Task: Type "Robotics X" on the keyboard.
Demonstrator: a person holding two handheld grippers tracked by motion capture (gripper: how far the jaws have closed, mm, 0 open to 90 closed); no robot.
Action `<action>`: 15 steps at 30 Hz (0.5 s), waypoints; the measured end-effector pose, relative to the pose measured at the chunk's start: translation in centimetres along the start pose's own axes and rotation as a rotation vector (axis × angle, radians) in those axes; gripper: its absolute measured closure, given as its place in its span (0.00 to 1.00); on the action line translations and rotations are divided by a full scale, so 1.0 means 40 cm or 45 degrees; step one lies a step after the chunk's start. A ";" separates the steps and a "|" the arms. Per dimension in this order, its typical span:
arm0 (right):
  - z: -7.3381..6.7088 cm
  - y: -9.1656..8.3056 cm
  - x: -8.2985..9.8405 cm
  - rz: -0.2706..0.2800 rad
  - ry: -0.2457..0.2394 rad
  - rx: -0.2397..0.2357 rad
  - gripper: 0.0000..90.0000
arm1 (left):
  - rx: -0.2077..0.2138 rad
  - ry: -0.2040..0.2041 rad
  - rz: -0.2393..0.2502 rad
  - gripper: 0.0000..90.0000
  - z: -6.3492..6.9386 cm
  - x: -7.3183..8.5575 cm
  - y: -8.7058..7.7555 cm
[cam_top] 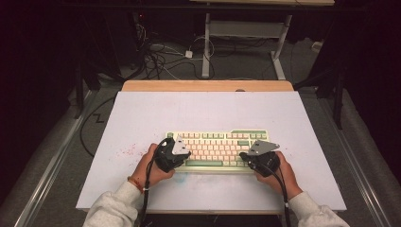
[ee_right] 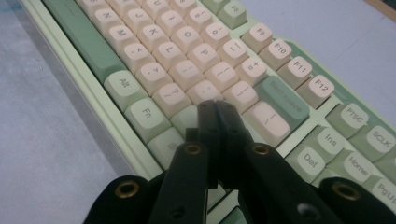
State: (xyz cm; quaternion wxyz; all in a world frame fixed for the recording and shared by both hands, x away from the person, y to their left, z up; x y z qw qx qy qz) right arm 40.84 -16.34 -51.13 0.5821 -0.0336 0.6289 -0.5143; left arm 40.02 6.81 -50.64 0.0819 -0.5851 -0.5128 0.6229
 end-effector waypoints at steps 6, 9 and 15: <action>-0.001 -0.011 -0.006 0.019 -0.002 0.006 1.00 | -0.029 0.008 0.028 0.89 -0.005 -0.004 -0.011; 0.000 -0.020 -0.013 0.042 0.006 0.007 1.00 | -0.044 0.010 0.038 0.85 -0.006 -0.004 -0.013; 0.002 -0.035 -0.027 0.083 0.012 0.013 0.96 | -0.101 -0.002 0.080 0.66 -0.012 -0.006 -0.016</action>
Point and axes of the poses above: each handheld gripper's, and its own axes: y roughly forward along the jaws, x roughly out of its underside, z roughly to its right, the point moved 9 cm from there along y, roughly forward along the jaws, and after that the axes turned 2 degrees about -x, right-handed, at the moved point
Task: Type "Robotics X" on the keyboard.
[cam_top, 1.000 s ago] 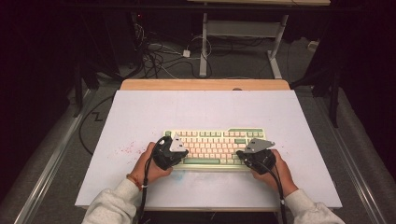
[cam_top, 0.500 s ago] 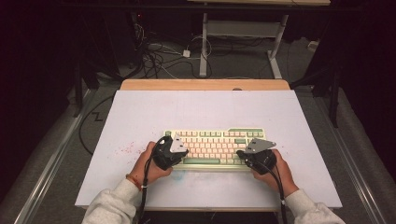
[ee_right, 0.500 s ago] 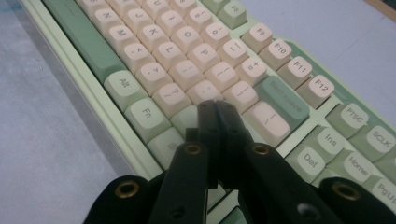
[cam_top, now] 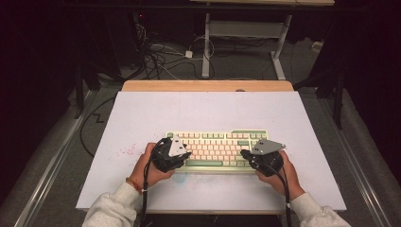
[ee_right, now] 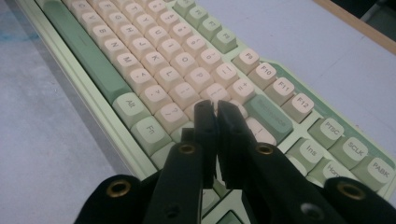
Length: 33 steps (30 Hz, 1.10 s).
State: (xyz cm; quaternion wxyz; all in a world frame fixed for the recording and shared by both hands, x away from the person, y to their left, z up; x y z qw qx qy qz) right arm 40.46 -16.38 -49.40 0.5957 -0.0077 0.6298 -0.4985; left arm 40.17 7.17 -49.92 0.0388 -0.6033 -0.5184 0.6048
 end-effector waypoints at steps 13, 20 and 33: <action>0.000 -0.018 -0.021 0.073 0.003 0.042 0.65 | -0.061 0.004 0.060 0.34 0.004 -0.013 -0.007; 0.023 -0.016 -0.022 0.089 0.055 0.137 0.31 | -0.077 -0.002 0.083 0.21 0.006 -0.016 -0.007; 0.029 -0.038 -0.034 0.141 0.064 0.173 0.21 | -0.160 0.052 0.129 0.19 0.006 -0.026 -0.032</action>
Point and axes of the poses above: each handheld gripper's, and its own axes: y roughly forward along the jaws, x roughly out of its underside, z roughly to its right, the point moved 9 cm from there along y, roughly forward along the jaws, and after that the axes turned 2 degrees about -x, right-handed, at the moved point
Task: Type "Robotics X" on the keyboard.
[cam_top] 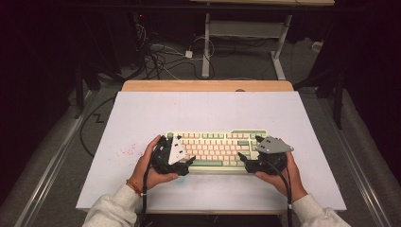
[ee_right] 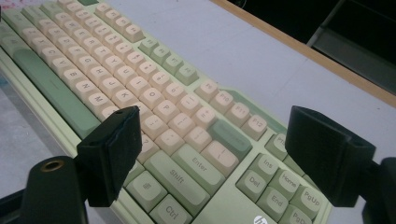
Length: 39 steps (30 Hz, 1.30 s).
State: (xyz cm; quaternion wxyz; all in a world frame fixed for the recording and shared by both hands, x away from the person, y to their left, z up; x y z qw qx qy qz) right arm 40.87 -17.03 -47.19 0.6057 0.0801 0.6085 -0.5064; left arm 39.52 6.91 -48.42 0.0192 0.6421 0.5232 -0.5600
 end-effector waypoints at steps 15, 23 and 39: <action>0.009 -0.049 -0.002 0.030 -0.053 0.071 0.22 | -0.042 -0.033 0.062 0.19 -0.016 0.011 -0.045; 0.022 -0.077 0.007 0.033 -0.058 0.101 0.22 | -0.073 -0.024 0.062 0.19 -0.028 0.032 -0.065; 0.052 -0.130 0.041 0.045 -0.061 0.161 0.22 | -0.114 -0.042 0.088 0.19 -0.048 0.073 -0.102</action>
Point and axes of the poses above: each handheld gripper's, and its own axes: y roughly forward along the jaws, x roughly out of its underside, z roughly to its right, the point moved 9 cm from there along y, roughly forward along the jaws, and after that the axes turned 2 degrees about -x, right-handed, at the moved point
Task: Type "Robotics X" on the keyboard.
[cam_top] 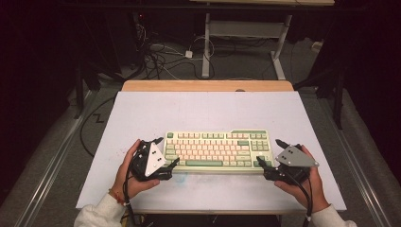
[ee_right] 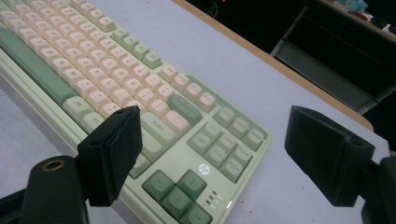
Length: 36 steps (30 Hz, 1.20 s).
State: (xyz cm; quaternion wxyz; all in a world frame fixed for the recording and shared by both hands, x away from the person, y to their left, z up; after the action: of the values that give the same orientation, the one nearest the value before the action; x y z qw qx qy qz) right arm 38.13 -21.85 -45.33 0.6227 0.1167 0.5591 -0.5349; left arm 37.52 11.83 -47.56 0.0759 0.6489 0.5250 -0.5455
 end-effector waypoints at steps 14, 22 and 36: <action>0.026 -0.032 0.047 -0.004 0.038 0.040 0.22 | -0.033 -0.049 -0.053 0.18 -0.026 0.069 -0.025; 0.046 -0.036 0.084 -0.028 0.074 0.061 0.22 | -0.042 -0.071 -0.107 0.18 -0.033 0.116 -0.026; 0.045 -0.054 0.157 -0.068 0.106 0.116 0.21 | -0.042 -0.064 -0.165 0.18 -0.011 0.159 -0.033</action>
State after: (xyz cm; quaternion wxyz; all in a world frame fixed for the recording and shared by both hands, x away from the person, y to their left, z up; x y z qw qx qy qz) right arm 36.20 -27.42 -48.87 0.5784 0.1520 0.5623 -0.5710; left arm 35.84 16.51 -51.79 0.0641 0.5983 0.5730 -0.5565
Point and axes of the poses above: each handheld gripper's, and its own axes: y roughly forward along the jaws, x roughly out of its underside, z roughly to its right, the point moved 9 cm from there along y, roughly forward along the jaws, and after that the axes turned 2 degrees about -x, right-handed, at the moved point
